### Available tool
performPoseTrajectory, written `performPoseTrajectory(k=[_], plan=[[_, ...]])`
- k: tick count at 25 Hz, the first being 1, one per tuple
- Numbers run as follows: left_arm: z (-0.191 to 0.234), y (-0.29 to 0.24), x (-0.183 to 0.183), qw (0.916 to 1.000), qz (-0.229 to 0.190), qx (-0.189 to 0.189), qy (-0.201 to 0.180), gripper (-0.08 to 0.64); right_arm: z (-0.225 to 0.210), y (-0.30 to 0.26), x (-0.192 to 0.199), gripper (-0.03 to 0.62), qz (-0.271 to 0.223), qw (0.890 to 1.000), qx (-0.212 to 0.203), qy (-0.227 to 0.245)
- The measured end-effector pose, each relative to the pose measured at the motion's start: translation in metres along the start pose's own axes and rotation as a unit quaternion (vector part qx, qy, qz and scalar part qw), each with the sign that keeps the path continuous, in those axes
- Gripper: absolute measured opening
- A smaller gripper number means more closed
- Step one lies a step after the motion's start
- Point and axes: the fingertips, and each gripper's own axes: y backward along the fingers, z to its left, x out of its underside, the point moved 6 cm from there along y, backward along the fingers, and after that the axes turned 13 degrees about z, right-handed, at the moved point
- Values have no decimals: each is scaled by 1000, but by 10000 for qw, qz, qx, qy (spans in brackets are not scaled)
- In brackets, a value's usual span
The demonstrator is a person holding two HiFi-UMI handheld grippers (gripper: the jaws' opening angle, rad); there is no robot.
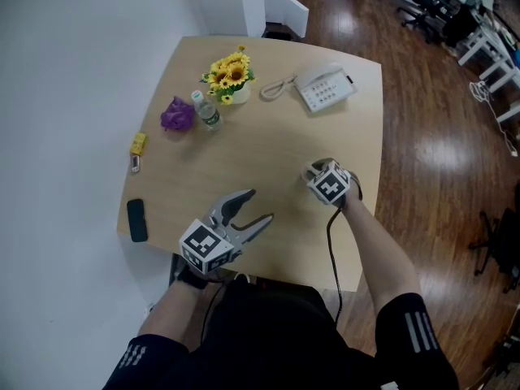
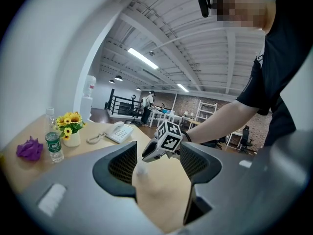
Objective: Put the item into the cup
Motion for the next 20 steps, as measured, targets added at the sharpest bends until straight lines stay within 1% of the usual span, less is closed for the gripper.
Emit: performPoseTrajectory(k=[5,9,13,17,20], plan=[[-1,9,-4,9999,-65,20,-94,270,3,29,-4,94,-620,9978,62,-223],[-5,20,-10,9996,-173,120,-211,270,9,69,-5,94,-1196,9909,229,-567],[-10,40,-8,9987,-282,207,-358,270,36,120,3,94,-1922,9745,334,-1109],[-22,73,-1,9978,-318,377,-450,270,79,168,16,92,-2485,9567,390,-1467],[-34,104,8,9968,-333,468,-564,270,120,202,25,64,-2855,9412,438,-1753]])
